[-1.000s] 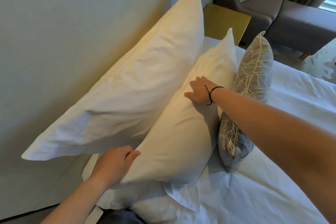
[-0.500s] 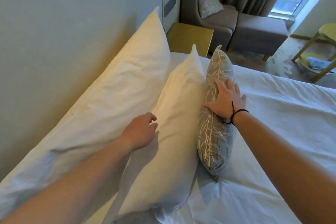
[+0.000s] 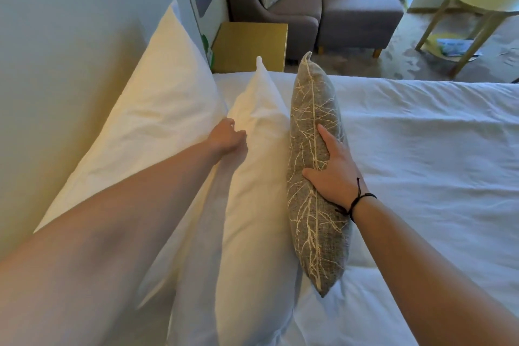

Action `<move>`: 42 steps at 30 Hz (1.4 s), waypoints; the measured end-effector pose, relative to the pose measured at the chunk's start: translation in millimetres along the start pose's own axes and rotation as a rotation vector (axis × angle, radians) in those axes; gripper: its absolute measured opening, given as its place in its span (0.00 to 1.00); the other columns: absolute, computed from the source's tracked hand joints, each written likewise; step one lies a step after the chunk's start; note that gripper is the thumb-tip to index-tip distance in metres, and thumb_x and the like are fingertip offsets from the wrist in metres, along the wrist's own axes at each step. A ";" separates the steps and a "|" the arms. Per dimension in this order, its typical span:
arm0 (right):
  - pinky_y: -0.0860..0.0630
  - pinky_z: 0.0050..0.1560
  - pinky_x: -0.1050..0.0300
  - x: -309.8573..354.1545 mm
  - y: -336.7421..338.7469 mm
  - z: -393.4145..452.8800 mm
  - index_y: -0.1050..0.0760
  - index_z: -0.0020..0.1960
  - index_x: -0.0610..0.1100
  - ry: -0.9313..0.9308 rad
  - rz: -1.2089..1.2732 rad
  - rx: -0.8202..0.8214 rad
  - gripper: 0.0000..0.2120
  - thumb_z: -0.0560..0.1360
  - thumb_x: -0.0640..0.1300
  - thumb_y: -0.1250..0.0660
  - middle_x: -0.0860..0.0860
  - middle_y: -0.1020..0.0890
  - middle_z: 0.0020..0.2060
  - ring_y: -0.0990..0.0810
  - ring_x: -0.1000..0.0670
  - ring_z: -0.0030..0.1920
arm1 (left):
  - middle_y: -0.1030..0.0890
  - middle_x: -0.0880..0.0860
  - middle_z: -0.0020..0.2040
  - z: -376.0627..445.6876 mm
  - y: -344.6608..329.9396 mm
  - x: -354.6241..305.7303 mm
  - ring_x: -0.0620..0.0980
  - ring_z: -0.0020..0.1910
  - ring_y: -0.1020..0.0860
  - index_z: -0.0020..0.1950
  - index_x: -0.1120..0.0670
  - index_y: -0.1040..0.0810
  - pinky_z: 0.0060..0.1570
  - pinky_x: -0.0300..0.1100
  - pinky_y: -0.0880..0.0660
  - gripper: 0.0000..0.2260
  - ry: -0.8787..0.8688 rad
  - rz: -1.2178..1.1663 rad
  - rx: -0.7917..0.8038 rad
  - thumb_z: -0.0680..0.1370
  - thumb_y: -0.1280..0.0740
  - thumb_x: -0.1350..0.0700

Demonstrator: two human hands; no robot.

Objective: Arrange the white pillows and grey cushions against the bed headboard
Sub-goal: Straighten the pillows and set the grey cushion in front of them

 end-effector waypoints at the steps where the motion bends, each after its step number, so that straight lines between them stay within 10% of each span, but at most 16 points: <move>1: 0.32 0.69 0.39 0.4 -1.1 0.4 0.56 0.70 0.75 0.000 0.000 0.002 0.46 0.70 0.50 0.27 0.50 0.42 0.77 0.41 0.46 0.76 | 0.30 0.60 0.71 8.8 -1.6 -0.4 0.60 0.68 0.29 0.71 0.63 0.32 0.65 0.48 0.30 0.24 0.027 -0.042 0.007 0.80 0.36 0.50; 6: 0.34 0.70 0.42 2.7 -8.8 0.3 0.56 0.70 0.77 -0.005 -0.029 -0.002 0.46 0.70 0.51 0.27 0.48 0.44 0.78 0.40 0.46 0.76 | 0.23 0.57 0.39 37.8 -0.2 0.3 0.62 0.54 0.20 0.39 0.58 0.24 0.47 0.52 0.23 0.14 0.063 -0.302 -0.101 0.76 0.31 0.48; 18: 0.30 0.58 0.49 8.8 -18.4 3.4 0.55 0.69 0.79 -0.011 -0.021 0.005 0.45 0.70 0.51 0.28 0.49 0.44 0.78 0.31 0.48 0.68 | 0.20 0.61 0.56 62.3 42.2 -23.0 0.61 0.56 0.21 0.57 0.62 0.22 0.49 0.46 0.29 0.15 -0.011 0.306 -0.346 0.81 0.36 0.49; 23: 0.25 0.56 0.48 6.0 -15.0 -7.1 0.54 0.69 0.78 -0.047 -0.041 -0.022 0.43 0.69 0.52 0.28 0.47 0.35 0.73 0.27 0.51 0.54 | 0.23 0.62 0.57 38.3 24.9 -4.1 0.63 0.54 0.23 0.59 0.59 0.29 0.45 0.51 0.28 0.11 0.037 0.283 -0.221 0.80 0.36 0.56; 30: 0.22 0.50 0.50 -9.7 1.7 -33.7 0.42 0.73 0.57 -0.334 -0.012 -0.064 0.45 0.62 0.65 0.26 0.51 0.20 0.60 0.20 0.47 0.50 | 0.35 0.56 0.71 -74.8 -18.5 -8.0 0.64 0.65 0.30 0.71 0.51 0.38 0.57 0.58 0.29 0.27 -0.228 0.502 -0.008 0.79 0.42 0.37; 36: 0.34 0.27 0.59 6.6 23.5 -33.2 0.28 0.37 0.43 -0.319 -0.196 -0.146 0.15 0.72 0.53 0.29 0.48 0.22 0.31 0.26 0.50 0.30 | 0.50 0.58 0.79 -133.0 -37.1 27.5 0.64 0.72 0.37 0.79 0.47 0.54 0.62 0.60 0.31 0.41 -0.108 0.642 0.178 0.74 0.37 0.33; 42: 0.39 0.27 0.60 34.4 69.9 -34.5 0.34 0.32 0.45 -0.115 -0.252 -0.251 0.11 0.69 0.42 0.33 0.48 0.26 0.29 0.29 0.48 0.29 | 0.41 0.56 0.77 -138.6 -29.5 49.4 0.61 0.66 0.28 0.79 0.44 0.58 0.54 0.56 0.28 0.36 -0.091 0.641 0.229 0.79 0.40 0.39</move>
Point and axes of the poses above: each hand's wrist, its own z-axis towards the middle knuckle, its own y-axis out of the back of the hand, x = y × z, the point moved 4 cm from there along z, towards the middle knuckle
